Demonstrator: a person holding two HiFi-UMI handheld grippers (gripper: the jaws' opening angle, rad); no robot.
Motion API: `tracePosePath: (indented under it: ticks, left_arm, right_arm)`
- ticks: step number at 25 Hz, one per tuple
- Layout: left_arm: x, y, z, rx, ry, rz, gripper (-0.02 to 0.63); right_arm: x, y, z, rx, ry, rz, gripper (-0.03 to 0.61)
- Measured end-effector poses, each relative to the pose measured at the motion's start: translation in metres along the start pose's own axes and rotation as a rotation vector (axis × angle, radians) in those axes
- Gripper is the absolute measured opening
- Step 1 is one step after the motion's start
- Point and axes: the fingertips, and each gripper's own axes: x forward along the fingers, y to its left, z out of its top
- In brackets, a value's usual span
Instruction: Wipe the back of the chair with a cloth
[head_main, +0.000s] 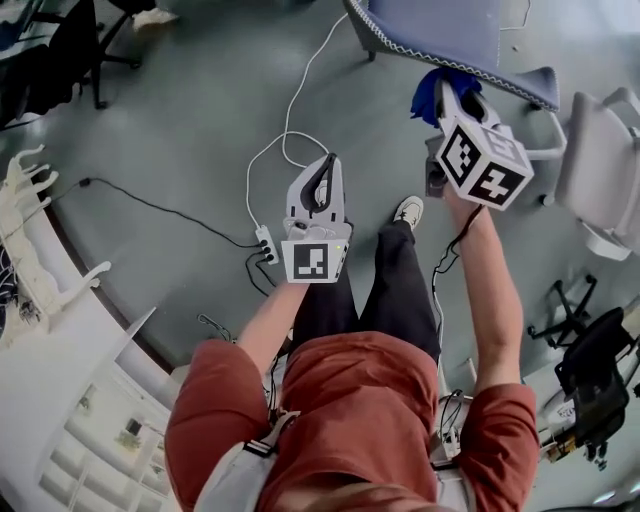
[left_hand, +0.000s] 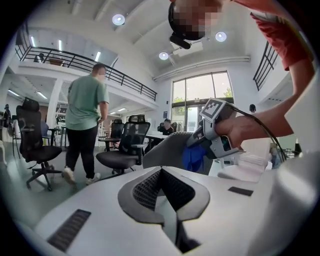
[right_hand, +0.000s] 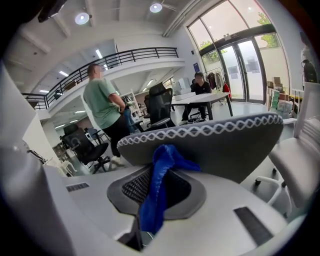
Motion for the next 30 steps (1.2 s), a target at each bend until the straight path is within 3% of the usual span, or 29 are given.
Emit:
tracePosePath:
  ticks: [9,17,21,24,30]
  left_arm:
    - [-0.020,0.051,0.006,-0.024,-0.001,0.002,0.014]
    - [-0.026,0.054,0.011,-0.041,0.025,-0.021,0.014]
    - [-0.025,0.046,0.033,-0.091,0.019,-0.020,0.014]
    - [-0.026,0.036,0.062,-0.095,-0.031,-0.008,0.014]
    - [-0.014,0.018,0.129,-0.068,-0.044,-0.041,0.014]
  right_arm:
    - [0.036,0.075,-0.008,-0.016,0.052,0.043,0.061]
    - [0.041,0.079,-0.013,-0.025,0.066,0.053,0.061]
    - [0.026,0.072,-0.020,-0.035,0.083,0.096,0.061]
    - [0.001,0.064,-0.015,-0.031,0.079,0.100,0.061]
    - [-0.064,0.050,0.038,-0.012,-0.054,0.068,0.061]
